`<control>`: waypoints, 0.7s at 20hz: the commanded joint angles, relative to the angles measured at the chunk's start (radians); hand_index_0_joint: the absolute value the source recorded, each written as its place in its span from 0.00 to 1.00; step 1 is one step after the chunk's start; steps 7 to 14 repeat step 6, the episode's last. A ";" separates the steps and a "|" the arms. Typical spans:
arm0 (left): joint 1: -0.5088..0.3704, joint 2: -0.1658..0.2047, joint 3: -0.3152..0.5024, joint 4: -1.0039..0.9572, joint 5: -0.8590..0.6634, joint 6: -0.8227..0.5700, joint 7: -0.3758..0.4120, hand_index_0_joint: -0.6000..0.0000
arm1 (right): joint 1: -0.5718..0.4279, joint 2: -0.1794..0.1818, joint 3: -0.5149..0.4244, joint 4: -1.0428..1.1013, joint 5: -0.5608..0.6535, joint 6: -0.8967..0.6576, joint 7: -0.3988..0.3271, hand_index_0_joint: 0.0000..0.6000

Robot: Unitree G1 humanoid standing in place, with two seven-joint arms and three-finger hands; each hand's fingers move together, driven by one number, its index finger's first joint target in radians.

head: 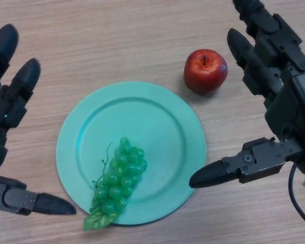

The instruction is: Pick up the green grapes and place it on the plate

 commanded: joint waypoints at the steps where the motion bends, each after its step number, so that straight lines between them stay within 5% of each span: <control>1: -0.026 0.044 0.050 -0.043 0.010 -0.144 0.020 1.00 | -0.019 -0.037 -0.046 -0.055 0.045 -0.157 -0.042 0.00; 6: -0.059 0.075 0.087 -0.076 -0.022 -0.064 0.059 1.00 | -0.013 -0.097 -0.040 -0.055 0.098 -0.191 -0.095 0.00; 14: -0.059 0.075 0.087 -0.076 -0.022 -0.064 0.059 1.00 | -0.013 -0.097 -0.040 -0.055 0.098 -0.191 -0.095 0.00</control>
